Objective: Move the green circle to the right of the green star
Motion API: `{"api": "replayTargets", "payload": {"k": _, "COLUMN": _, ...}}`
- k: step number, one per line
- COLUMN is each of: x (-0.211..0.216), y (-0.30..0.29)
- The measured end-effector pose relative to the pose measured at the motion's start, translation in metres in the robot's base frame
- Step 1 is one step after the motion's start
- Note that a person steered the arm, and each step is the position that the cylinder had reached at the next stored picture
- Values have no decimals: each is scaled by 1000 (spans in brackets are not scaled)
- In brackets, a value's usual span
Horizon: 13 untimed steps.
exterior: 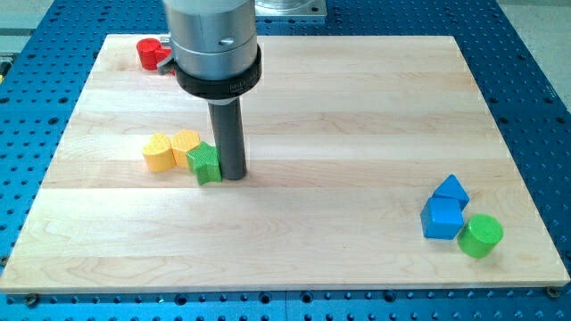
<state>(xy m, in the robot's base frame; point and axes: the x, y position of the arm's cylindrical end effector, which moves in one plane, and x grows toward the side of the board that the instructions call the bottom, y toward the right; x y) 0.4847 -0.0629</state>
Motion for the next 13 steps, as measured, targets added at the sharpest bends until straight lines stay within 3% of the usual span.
{"api": "replayTargets", "payload": {"k": 1, "x": 26, "y": 67}}
{"api": "replayTargets", "payload": {"k": 2, "x": -36, "y": 177}}
{"api": "replayTargets", "payload": {"k": 3, "x": -64, "y": 325}}
{"api": "replayTargets", "payload": {"k": 4, "x": -7, "y": 386}}
{"api": "replayTargets", "payload": {"k": 5, "x": 69, "y": 370}}
{"api": "replayTargets", "payload": {"k": 6, "x": 94, "y": 318}}
{"api": "replayTargets", "payload": {"k": 7, "x": 94, "y": 250}}
{"api": "replayTargets", "payload": {"k": 8, "x": 98, "y": 221}}
{"api": "replayTargets", "payload": {"k": 9, "x": 92, "y": 285}}
{"api": "replayTargets", "payload": {"k": 10, "x": 132, "y": 272}}
{"api": "replayTargets", "payload": {"k": 13, "x": 134, "y": 250}}
